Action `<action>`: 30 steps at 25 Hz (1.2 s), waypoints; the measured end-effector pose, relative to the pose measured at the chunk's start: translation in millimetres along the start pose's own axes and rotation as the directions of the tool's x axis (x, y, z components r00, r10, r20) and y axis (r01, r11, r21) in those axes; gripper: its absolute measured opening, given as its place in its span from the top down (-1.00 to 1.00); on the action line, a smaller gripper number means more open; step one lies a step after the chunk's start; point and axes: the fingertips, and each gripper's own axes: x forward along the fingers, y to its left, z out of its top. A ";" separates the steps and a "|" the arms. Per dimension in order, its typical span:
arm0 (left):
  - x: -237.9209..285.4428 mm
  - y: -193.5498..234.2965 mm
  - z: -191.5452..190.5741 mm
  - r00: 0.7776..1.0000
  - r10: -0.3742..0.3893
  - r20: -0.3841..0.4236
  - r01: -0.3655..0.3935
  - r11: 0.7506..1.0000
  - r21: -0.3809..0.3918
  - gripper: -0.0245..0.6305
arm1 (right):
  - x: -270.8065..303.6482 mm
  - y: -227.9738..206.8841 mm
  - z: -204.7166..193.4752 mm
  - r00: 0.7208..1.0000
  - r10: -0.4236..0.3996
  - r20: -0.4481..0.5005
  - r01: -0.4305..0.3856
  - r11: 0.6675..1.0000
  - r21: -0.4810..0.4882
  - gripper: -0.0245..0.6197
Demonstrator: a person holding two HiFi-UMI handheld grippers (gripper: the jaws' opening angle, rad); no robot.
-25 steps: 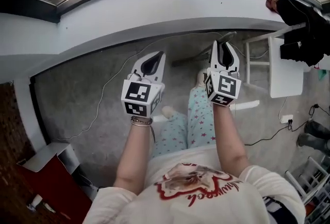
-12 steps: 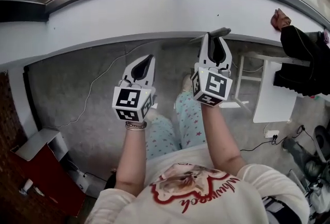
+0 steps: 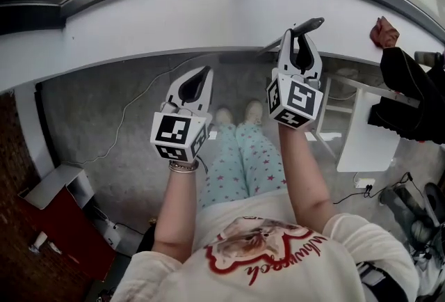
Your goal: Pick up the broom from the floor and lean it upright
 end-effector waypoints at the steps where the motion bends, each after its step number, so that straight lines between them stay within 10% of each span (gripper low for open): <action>1: 3.1 0.7 1.2 1.000 -0.004 0.000 0.004 1.000 0.001 0.86 | 0.6 -1.2 1.0 1.000 0.001 0.004 -0.001 1.000 -0.004 0.63; 11: 30.8 -18.3 10.0 0.995 -0.098 -0.018 0.099 0.994 0.054 0.86 | -12.2 -15.3 19.4 0.998 0.042 0.036 -0.040 0.998 -0.047 0.40; 30: 26.0 -38.6 7.9 0.979 -0.203 -0.031 0.206 0.970 0.127 0.86 | -74.7 -81.2 82.1 0.958 -0.169 0.233 0.182 0.983 -0.036 0.13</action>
